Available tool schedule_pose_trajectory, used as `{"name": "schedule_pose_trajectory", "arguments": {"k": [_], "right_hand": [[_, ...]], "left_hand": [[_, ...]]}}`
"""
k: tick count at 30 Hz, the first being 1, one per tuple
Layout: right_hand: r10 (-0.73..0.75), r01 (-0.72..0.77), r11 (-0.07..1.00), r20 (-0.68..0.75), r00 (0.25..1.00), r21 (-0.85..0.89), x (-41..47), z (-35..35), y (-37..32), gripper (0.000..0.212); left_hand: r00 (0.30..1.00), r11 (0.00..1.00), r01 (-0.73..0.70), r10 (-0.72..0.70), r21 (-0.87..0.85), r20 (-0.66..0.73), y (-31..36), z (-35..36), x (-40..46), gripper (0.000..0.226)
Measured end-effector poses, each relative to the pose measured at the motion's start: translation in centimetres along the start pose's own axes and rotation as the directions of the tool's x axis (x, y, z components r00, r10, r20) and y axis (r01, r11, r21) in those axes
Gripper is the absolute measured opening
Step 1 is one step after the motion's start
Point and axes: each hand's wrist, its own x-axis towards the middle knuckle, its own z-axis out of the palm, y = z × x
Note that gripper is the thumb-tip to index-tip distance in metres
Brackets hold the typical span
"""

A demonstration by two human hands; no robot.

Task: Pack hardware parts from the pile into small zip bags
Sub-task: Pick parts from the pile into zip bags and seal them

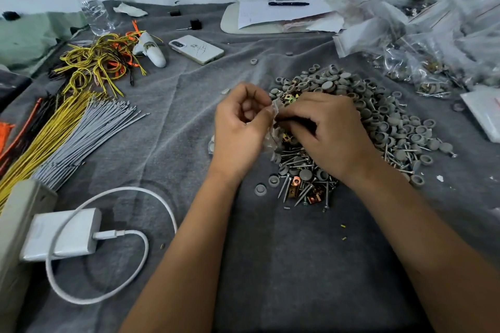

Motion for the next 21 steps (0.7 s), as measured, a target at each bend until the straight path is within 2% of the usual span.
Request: {"name": "schedule_pose_trajectory", "arguments": {"k": [5, 8, 10, 14, 16, 18, 20, 21], "right_hand": [[-0.022, 0.022, 1.0, 0.021, 1.0, 0.013, -0.1, 0.1, 0.2, 0.021], [0.05, -0.044, 0.994, -0.061, 0.997, 0.105, -0.1, 0.0, 0.1, 0.018], [0.031, -0.02, 0.993, -0.097, 0.995, 0.115, -0.1, -0.1, -0.1, 0.011], [0.001, -0.012, 0.984, 0.06, 0.998, 0.176, -0.2, 0.3, -0.9, 0.035], [0.014, -0.033, 0.982, 0.106, 0.994, 0.187, -0.3, 0.7, -1.0, 0.03], [0.03, -0.042, 0.976, 0.061, 0.998, 0.213, -0.4, 0.9, -0.7, 0.015], [0.117, -0.123, 0.917, 0.037, 0.992, 0.38, -0.4, 0.7, -0.5, 0.005], [0.164, -0.161, 0.852, 0.037, 0.986, 0.498, -0.3, 0.4, -0.4, 0.008]], "left_hand": [[1.0, 0.999, -0.019, 0.019, -0.025, -0.012, 0.2, 0.1, -0.1, 0.015], [0.997, 0.995, -0.008, 0.0, -0.1, -0.076, 0.4, -0.1, 0.0, 0.015], [0.993, 0.991, -0.005, -0.011, -0.135, -0.119, 0.6, -0.1, 0.0, 0.015], [0.987, 0.971, -0.004, -0.035, -0.24, -0.159, 1.0, -0.3, -0.1, 0.013], [0.989, 0.964, 0.003, -0.042, -0.265, -0.143, 1.0, -0.4, -0.1, 0.014], [0.989, 0.964, 0.003, -0.042, -0.267, -0.144, 1.0, -0.5, 0.0, 0.011], [0.978, 0.973, -0.017, -0.031, -0.23, -0.206, 0.9, -0.8, 0.2, 0.005], [0.971, 0.978, -0.027, -0.023, -0.206, -0.239, 0.7, -1.1, 0.4, 0.002]]}}
